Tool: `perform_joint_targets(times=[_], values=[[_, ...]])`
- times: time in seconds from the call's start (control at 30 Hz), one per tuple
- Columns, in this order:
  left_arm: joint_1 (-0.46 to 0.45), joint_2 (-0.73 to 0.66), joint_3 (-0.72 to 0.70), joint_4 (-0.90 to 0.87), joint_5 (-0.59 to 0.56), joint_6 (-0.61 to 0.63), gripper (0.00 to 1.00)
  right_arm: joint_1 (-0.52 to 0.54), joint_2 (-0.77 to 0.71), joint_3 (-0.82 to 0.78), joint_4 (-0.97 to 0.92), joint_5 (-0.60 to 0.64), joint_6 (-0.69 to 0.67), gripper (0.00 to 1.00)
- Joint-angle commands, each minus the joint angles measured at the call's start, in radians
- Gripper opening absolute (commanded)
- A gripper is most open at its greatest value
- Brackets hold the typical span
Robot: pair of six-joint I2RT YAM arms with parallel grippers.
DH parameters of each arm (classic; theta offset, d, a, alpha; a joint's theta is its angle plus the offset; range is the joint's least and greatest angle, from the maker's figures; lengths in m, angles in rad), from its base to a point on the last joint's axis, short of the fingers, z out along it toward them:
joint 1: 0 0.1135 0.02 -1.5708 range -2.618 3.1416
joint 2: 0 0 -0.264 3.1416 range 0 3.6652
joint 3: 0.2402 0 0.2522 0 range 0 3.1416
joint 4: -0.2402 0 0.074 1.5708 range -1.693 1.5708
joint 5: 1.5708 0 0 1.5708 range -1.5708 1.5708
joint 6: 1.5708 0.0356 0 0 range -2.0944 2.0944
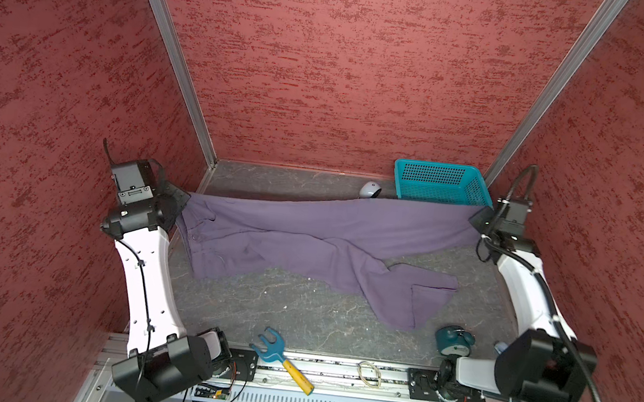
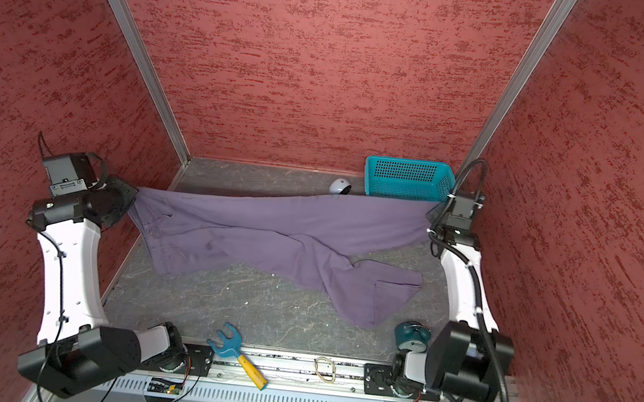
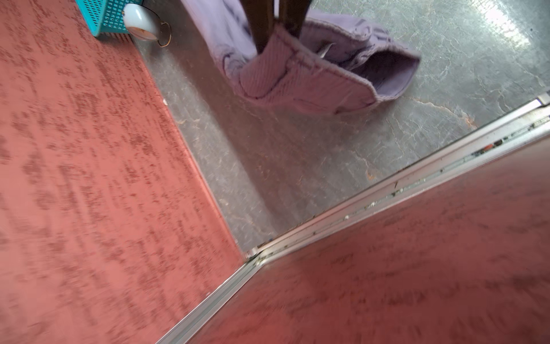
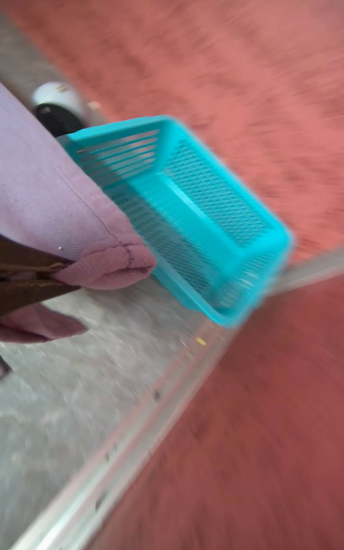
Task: Fold and stack the trousers
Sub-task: Flatten out the trousers at the center of the table.
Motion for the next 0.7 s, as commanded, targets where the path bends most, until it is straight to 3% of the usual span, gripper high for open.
perform_joint_targets(times=[0.0,0.27,0.5,0.67], values=[[0.014,-0.047,0.058,-0.022,-0.039,0.012,0.00,-0.052,-0.088,0.006,-0.057,0.110,0.028,0.00],[0.014,-0.099,0.113,-0.076,-0.112,0.014,0.00,-0.149,-0.243,0.043,-0.117,0.263,-0.022,0.00],[0.011,0.004,-0.034,0.121,0.005,-0.051,0.00,-0.156,-0.142,-0.045,-0.052,0.190,0.005,0.00],[-0.076,0.151,-0.084,0.275,-0.008,-0.053,0.00,-0.156,0.019,-0.092,0.055,0.131,0.018,0.00]])
